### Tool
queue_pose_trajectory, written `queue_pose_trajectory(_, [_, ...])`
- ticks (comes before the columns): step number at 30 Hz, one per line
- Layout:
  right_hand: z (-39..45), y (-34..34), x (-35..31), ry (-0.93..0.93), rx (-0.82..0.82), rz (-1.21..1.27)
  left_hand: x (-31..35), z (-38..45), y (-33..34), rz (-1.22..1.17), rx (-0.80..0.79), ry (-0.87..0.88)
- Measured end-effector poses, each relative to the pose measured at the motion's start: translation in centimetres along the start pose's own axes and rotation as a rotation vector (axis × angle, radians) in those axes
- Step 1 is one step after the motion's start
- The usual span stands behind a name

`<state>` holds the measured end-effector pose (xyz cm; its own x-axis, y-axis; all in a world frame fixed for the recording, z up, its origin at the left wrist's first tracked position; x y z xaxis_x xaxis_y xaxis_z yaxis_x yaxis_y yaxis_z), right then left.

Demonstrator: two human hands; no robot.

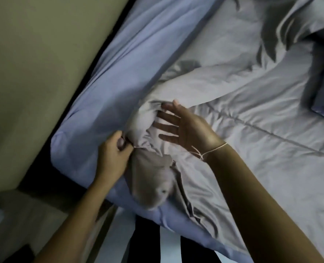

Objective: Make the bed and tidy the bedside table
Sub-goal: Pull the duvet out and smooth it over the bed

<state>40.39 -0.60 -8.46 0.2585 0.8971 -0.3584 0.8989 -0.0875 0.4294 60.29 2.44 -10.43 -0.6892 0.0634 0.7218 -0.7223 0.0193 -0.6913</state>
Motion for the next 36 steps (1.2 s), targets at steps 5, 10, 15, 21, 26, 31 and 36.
queue_pose_trajectory(5, [3.0, 0.2, 0.3, -0.105, 0.232, -0.092, -7.7, 1.1, -3.3, -0.244, -0.113, -0.243])
queue_pose_trajectory(10, [5.7, -4.3, -2.2, -0.305, 0.626, 0.302, -10.6, 1.2, -6.6, -0.411, -0.072, -0.428])
queue_pose_trajectory(15, [8.8, -4.3, -5.9, -0.349, 0.663, 0.243, -5.9, -0.6, -4.0, -0.084, -0.276, -0.147])
queue_pose_trajectory(21, [14.0, 6.0, -13.3, -0.55, 0.646, -0.238, -10.2, 0.6, -10.9, 0.486, 0.148, -0.05])
queue_pose_trajectory(26, [18.2, 15.3, -13.0, -0.51, 0.291, -0.912, -8.3, 0.4, -9.5, 0.641, 0.205, 0.125])
queue_pose_trajectory(31, [18.2, 12.7, -8.0, -0.68, 0.591, -1.296, -10.4, -2.1, -2.6, 0.557, -0.112, 0.12])
queue_pose_trajectory(36, [21.8, 11.4, -3.2, -0.435, 0.649, -1.784, -17.8, -3.6, -1.9, 0.613, -0.251, 0.057])
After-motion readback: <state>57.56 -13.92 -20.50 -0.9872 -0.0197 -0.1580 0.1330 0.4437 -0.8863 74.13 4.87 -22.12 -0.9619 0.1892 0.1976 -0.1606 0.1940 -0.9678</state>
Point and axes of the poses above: each hand's wrist, its own z-axis towards the middle knuckle, its own y-axis out of the palm, x = y × z, the point moved 5 cm from there along z, towards the middle knuckle, and after that the axes turned 15 degrees about y, right-handed, at the moved point
